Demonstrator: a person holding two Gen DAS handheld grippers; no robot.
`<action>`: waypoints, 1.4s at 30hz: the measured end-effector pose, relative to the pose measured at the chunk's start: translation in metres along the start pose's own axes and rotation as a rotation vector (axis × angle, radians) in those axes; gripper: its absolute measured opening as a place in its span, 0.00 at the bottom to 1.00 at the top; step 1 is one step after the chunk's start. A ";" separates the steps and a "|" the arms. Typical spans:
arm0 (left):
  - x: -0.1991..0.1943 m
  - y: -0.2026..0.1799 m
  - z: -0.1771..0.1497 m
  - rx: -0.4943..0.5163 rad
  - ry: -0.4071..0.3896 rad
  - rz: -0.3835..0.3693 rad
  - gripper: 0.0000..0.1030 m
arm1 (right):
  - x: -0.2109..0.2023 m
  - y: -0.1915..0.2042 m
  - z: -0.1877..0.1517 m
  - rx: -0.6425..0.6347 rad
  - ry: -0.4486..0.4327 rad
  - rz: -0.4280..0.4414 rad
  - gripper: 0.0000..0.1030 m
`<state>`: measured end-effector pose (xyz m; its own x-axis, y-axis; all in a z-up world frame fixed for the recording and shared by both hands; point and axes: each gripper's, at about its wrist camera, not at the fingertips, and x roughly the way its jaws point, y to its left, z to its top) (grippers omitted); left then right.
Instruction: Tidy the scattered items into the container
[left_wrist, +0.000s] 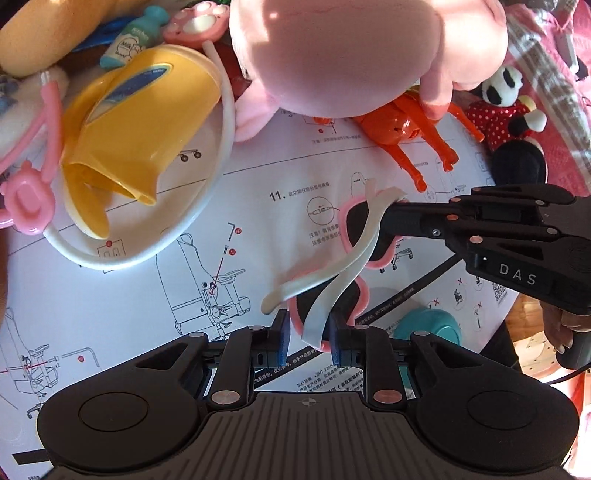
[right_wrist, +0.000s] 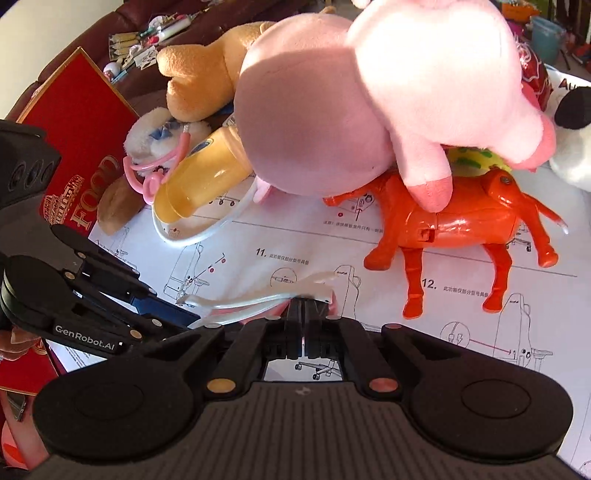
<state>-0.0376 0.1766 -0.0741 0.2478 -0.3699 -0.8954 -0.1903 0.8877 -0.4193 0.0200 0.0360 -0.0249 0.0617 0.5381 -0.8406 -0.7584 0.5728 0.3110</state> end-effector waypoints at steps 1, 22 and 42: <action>0.000 0.000 0.001 -0.001 -0.002 0.000 0.18 | -0.001 0.002 0.001 -0.023 -0.010 -0.006 0.03; 0.004 -0.009 0.006 0.078 -0.003 0.041 0.19 | 0.003 0.003 -0.007 -0.154 -0.058 -0.070 0.37; 0.001 -0.059 -0.011 0.232 -0.155 0.292 0.14 | 0.003 -0.017 -0.008 0.312 0.029 0.061 0.12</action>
<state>-0.0367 0.1214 -0.0516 0.3586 -0.0629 -0.9314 -0.0588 0.9942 -0.0898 0.0281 0.0228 -0.0364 0.0003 0.5616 -0.8274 -0.5243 0.7046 0.4781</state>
